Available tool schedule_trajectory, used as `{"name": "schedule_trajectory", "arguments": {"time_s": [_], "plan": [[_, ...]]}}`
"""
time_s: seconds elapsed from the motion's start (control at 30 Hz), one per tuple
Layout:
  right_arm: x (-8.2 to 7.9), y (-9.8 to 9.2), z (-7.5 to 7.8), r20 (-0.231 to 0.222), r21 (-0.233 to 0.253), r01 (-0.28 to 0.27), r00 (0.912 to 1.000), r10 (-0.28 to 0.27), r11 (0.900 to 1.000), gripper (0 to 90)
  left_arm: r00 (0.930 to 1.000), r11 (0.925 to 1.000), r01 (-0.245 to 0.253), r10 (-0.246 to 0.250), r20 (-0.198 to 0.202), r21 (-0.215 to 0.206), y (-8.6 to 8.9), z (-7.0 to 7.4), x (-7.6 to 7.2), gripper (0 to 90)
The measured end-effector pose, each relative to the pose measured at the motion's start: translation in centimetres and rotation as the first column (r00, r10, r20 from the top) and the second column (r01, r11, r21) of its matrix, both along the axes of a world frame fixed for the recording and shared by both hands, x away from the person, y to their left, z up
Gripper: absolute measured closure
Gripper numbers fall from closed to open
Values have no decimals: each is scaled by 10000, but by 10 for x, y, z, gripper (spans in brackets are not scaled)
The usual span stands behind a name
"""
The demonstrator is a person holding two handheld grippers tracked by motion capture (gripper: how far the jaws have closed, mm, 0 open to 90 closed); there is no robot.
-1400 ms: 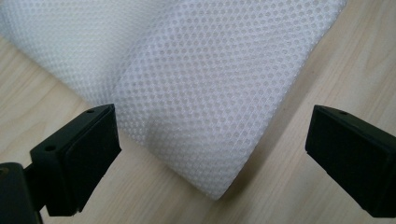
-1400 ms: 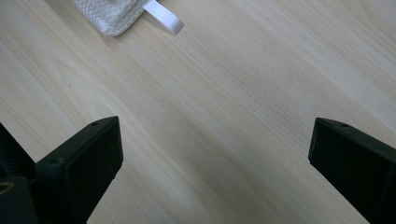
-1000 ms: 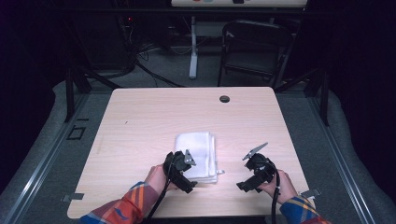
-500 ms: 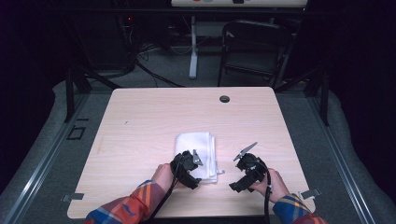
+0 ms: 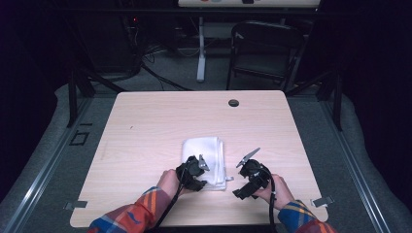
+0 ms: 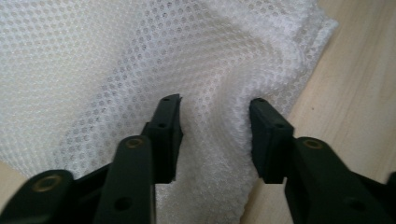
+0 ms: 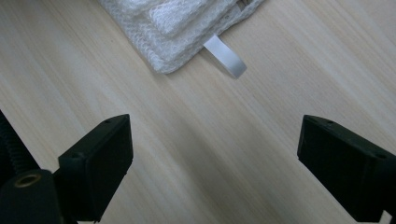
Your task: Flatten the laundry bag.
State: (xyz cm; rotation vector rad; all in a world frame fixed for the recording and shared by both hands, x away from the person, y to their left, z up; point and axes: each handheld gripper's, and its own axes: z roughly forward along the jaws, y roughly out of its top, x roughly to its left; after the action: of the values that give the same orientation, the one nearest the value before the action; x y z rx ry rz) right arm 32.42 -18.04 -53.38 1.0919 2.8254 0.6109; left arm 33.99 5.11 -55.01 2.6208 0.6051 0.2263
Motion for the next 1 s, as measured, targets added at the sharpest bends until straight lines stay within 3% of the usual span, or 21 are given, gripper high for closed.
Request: {"name": "schedule_trajectory", "arguments": {"time_s": [0.07, 0.23, 0.4, 0.5, 0.53, 0.57, 0.67, 0.7, 1.0], "plan": [[2, 3, 0, -33, -47, -163, 9999, 163, 9999, 128, 10000, 10000, 2, -2, 23, 13, 0, 0, 0, 658], [3, 8, 0, 28, -70, -198, 9998, 198, 9998, 156, 10000, 10000, 8, -8, 19, -91, 1, 0, 0, 730], [4, 12, 2, 177, 5, -274, 9995, 274, 9996, 253, 10000, 9996, -19, 20, 24, -280, 3, 1, 0, 808], [4, 16, 3, 380, 169, -261, 9990, 254, 9995, 350, 9999, 9993, 29, -25, 114, -363, 4, 3, 0, 831], [5, 18, 4, 451, 189, -296, 9986, 287, 9994, 432, 9999, 9991, 22, -17, 101, -435, 5, 4, 1, 836], [5, 18, 4, 451, 189, -296, 9986, 287, 9994, 432, 9999, 9988, 9, -4, 109, -495, 5, 4, 1, 836], [6, 22, 5, 588, 342, -262, 9980, 242, 9991, 566, 9998, 9981, -22, 33, 170, -623, 7, 6, 1, 838], [7, 26, 4, 668, 295, -394, 9971, 374, 9988, 650, 9997, 9977, -41, 55, 218, -669, 7, 7, 1, 838], [12, 43, -2, 824, 244, -632, 9947, 610, 9977, 838, 9995, 9969, -45, 69, 301, -786, 8, 10, 0, 838]]}}
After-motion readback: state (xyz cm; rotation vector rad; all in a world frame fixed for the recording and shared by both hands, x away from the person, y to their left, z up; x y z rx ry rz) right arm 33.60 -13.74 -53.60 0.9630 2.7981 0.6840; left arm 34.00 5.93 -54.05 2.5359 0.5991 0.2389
